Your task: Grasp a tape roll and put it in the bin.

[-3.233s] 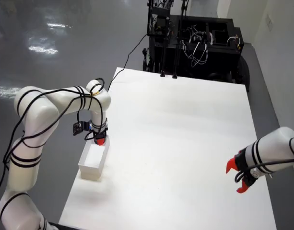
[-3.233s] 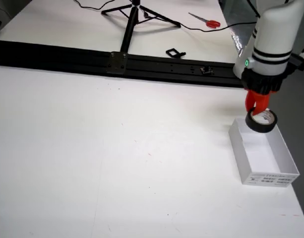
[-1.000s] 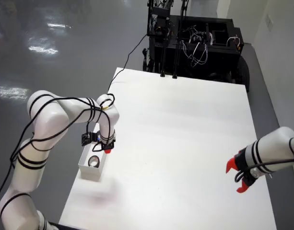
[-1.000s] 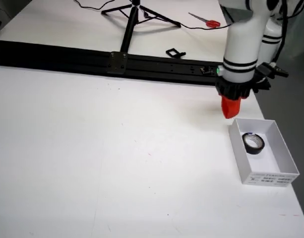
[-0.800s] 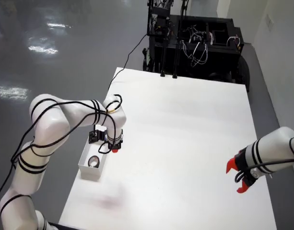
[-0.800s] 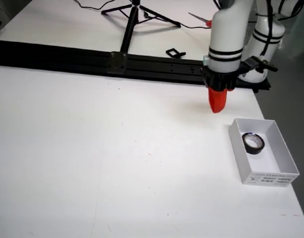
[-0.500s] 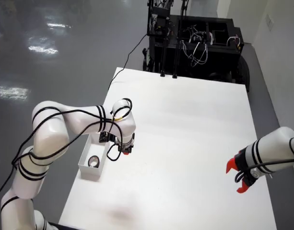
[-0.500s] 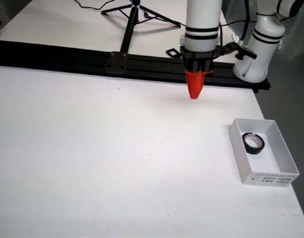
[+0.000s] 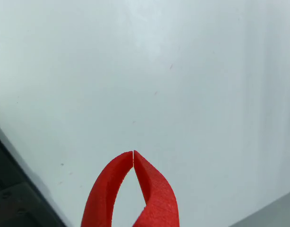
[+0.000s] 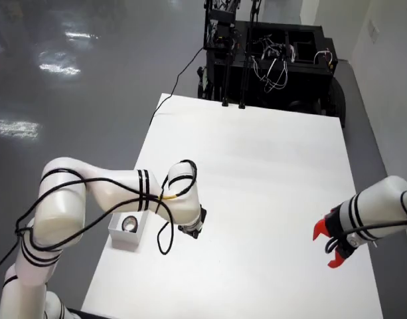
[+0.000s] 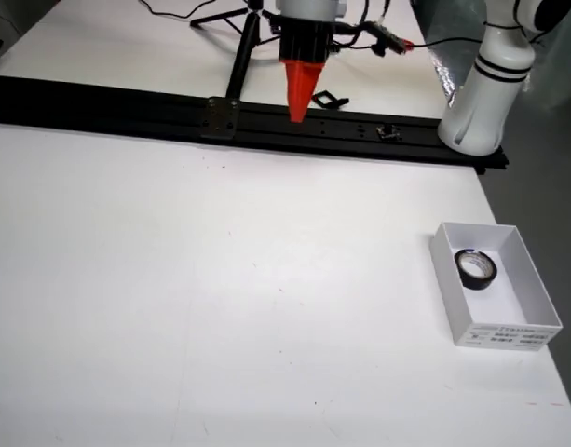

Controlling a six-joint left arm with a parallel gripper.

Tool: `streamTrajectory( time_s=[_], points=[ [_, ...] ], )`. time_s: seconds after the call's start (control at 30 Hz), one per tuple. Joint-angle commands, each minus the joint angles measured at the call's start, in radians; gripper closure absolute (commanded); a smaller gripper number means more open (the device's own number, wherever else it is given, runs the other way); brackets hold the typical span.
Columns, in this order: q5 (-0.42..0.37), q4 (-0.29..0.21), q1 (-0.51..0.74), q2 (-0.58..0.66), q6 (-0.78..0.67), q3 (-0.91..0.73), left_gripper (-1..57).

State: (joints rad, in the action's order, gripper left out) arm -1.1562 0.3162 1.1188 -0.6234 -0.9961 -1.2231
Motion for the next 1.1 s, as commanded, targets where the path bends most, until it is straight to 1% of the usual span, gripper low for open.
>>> streamTrajectory(
  time_s=[0.03, 0.17, 0.37, 0.47, 0.5, 0.57, 0.67, 0.7, 0.87, 0.97, 1.1],
  points=[
    [0.058, 0.007, 0.220, 0.074, 0.166, 0.025, 56.9],
    [0.072, 0.003, 0.256, 0.099, 0.231, 0.025, 56.9],
    [0.086, -0.014, 0.303, 0.136, 0.289, 0.025, 56.9],
    [0.093, -0.046, 0.317, 0.162, 0.323, 0.024, 56.9],
    [0.093, -0.065, 0.320, 0.172, 0.341, 0.022, 56.9],
    [0.084, -0.108, 0.320, 0.188, 0.379, 0.022, 56.9],
    [0.070, -0.187, 0.306, 0.218, 0.438, 0.017, 56.9],
    [0.063, -0.200, 0.303, 0.229, 0.447, 0.014, 56.9],
    [0.050, -0.210, 0.311, 0.295, 0.504, -0.013, 56.9],
    [0.041, -0.247, 0.308, 0.315, 0.542, -0.022, 56.9],
    [0.003, -0.266, 0.294, 0.333, 0.530, -0.038, 56.9]
  ],
)
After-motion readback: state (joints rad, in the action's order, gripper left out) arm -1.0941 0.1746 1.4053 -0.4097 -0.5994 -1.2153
